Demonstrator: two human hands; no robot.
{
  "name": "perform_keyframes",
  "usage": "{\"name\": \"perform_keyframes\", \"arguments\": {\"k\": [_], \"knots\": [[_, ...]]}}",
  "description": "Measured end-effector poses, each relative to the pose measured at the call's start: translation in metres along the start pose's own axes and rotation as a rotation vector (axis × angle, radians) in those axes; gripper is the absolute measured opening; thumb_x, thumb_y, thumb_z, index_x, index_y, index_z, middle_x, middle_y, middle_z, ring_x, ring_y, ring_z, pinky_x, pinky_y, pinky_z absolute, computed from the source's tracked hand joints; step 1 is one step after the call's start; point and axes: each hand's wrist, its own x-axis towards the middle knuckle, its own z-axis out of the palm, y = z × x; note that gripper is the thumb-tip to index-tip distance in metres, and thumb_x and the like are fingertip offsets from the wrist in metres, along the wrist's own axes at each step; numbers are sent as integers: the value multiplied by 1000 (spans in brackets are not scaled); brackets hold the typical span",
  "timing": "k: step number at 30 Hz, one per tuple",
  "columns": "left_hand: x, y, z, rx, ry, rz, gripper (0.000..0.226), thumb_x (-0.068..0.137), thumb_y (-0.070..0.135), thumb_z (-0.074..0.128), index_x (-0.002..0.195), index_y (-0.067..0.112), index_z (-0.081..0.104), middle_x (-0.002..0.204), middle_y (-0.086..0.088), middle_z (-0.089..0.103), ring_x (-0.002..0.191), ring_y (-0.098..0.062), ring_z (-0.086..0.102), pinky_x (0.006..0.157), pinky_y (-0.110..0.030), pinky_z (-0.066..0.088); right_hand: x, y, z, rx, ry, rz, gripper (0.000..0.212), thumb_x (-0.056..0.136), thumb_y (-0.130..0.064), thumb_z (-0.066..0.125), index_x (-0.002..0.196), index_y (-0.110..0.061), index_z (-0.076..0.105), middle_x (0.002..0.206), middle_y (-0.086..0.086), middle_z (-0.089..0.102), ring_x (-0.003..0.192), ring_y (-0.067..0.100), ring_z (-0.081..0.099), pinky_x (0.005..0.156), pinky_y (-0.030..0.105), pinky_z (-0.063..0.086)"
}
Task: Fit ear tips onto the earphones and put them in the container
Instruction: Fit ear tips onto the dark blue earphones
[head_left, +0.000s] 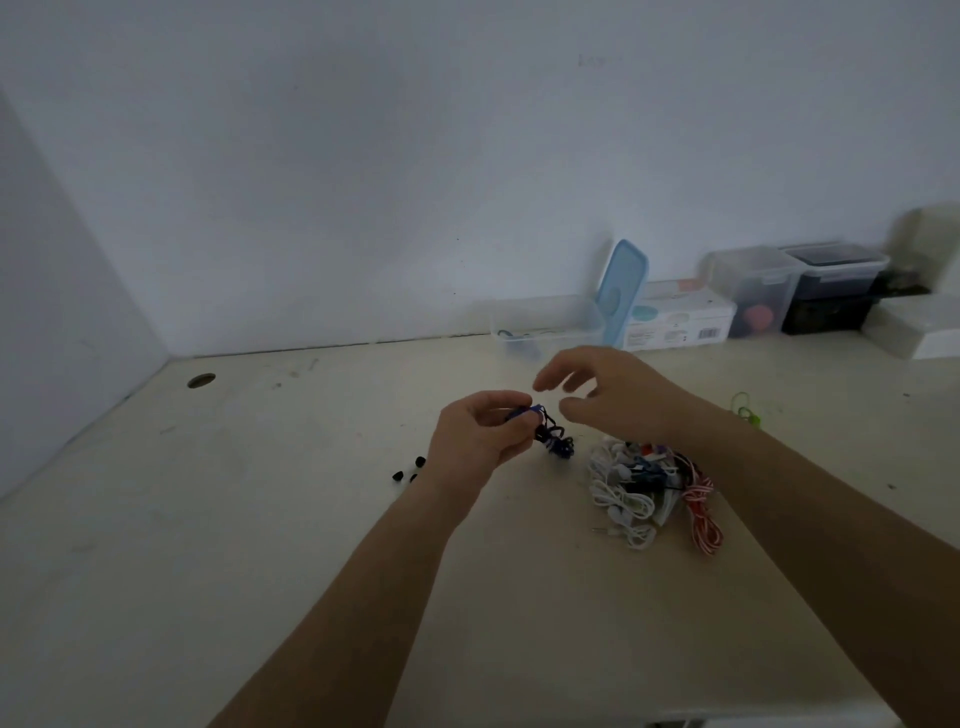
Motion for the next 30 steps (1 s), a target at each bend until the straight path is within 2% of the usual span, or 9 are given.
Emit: {"name": "perform_keyframes", "arguments": {"k": [3,8,11,17,19,22,25,27,30], "knots": [[0,-2,-1,-83,-39,-39,20,88,-3,67,107,3,69,100,-16,75,91,-23,72,83,-29,57,1,-6,12,39,-78,-78,21,86,-16,67,103,-29,68,96,-17,69,86,2,68,77,21,56],[-2,1,-7,-215,-119,-123,25,92,-12,54,111,-1,66,98,-16,75,87,-20,73,83,-24,58,3,5,17,84,7,-82,13,85,-19,73,95,-27,71,88,-14,71,79,2,69,80,32,59],[-2,-1,-11,-192,-126,-145,26,94,-11,51,116,-5,64,103,-20,73,90,-23,72,85,-26,58,3,10,18,86,18,-77,11,83,-16,77,91,-23,74,84,-13,73,76,2,70,79,31,59],[-3,-1,-12,-52,-60,-147,17,99,6,54,112,1,64,99,-19,73,83,-25,74,73,-23,58,3,16,21,158,65,-29,11,79,-11,80,83,-20,75,77,-9,74,72,4,70,72,21,56],[-5,-2,-12,8,-58,-144,17,100,11,53,110,2,63,96,-15,75,82,-24,74,71,-23,58,3,17,20,190,67,-19,12,82,-11,77,88,-21,74,78,-8,74,72,7,70,71,22,56],[-9,-4,-12,81,-64,-144,18,100,18,55,109,5,64,95,-9,77,82,-21,74,70,-24,58,2,16,17,211,-24,15,20,94,-9,63,105,-23,71,88,-3,71,76,15,70,72,25,58],[-12,-4,-13,203,-40,-114,18,98,21,60,107,8,67,92,-6,77,75,-18,72,65,-24,58,0,13,20,228,-132,87,31,102,-6,44,116,-19,69,99,-7,64,76,17,63,72,23,53],[-14,-6,-13,307,-46,-65,13,95,20,65,102,11,71,89,-4,77,70,-15,70,63,-23,57,1,8,23,295,-152,154,31,101,-3,41,112,-14,68,101,2,64,78,17,56,74,28,49],[-15,-9,-11,533,-71,35,9,88,18,73,96,16,76,84,0,74,62,-6,63,57,-19,51,2,1,25,474,-93,264,28,96,2,41,97,-10,67,86,12,57,76,21,54,73,31,49]]}}
